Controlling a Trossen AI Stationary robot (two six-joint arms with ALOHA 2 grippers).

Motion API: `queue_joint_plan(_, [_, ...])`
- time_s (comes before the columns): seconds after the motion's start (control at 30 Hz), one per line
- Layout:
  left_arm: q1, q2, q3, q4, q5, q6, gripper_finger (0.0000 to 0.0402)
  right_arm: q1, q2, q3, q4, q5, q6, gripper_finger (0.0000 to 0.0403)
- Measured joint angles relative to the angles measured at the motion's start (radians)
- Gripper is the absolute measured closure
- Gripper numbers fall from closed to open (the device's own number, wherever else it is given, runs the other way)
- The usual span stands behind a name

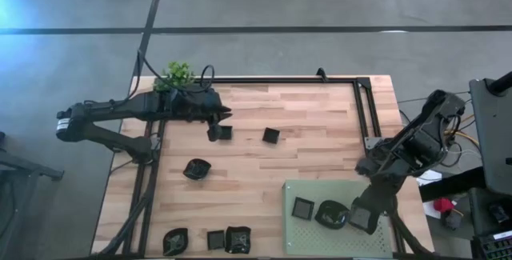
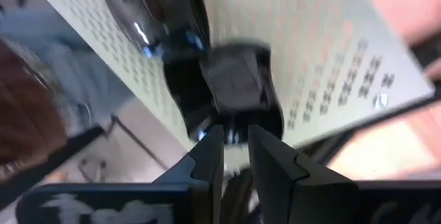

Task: Pick & Place Mini shaped plates
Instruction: Stack the square plate in the square plate on the shelf

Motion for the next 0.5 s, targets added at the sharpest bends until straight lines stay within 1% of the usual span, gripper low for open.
queue_joint_plan(0.17, [0.0,0.0,-0.017,-0.124,0.0,-0.069,0.0337,0.0,-0.04,0.002,-0.001,0.208,-0.008,0.0337])
queue_joint_plan(0.3, [0.0,0.0,-0.051,-0.183,0.008,-0.108,0.0337,0.0,-0.068,0.002,-0.001,0.399,-0.065,0.0338])
queue_joint_plan(0.4, [0.0,0.0,-0.083,-0.216,0.045,-0.141,0.0337,0.0,-0.085,0.002,-0.001,0.534,-0.122,0.0336])
queue_joint_plan(0.5, [0.0,0.0,-0.111,-0.23,0.093,-0.182,0.0337,0.0,-0.1,0.002,-0.001,0.611,-0.177,0.0335])
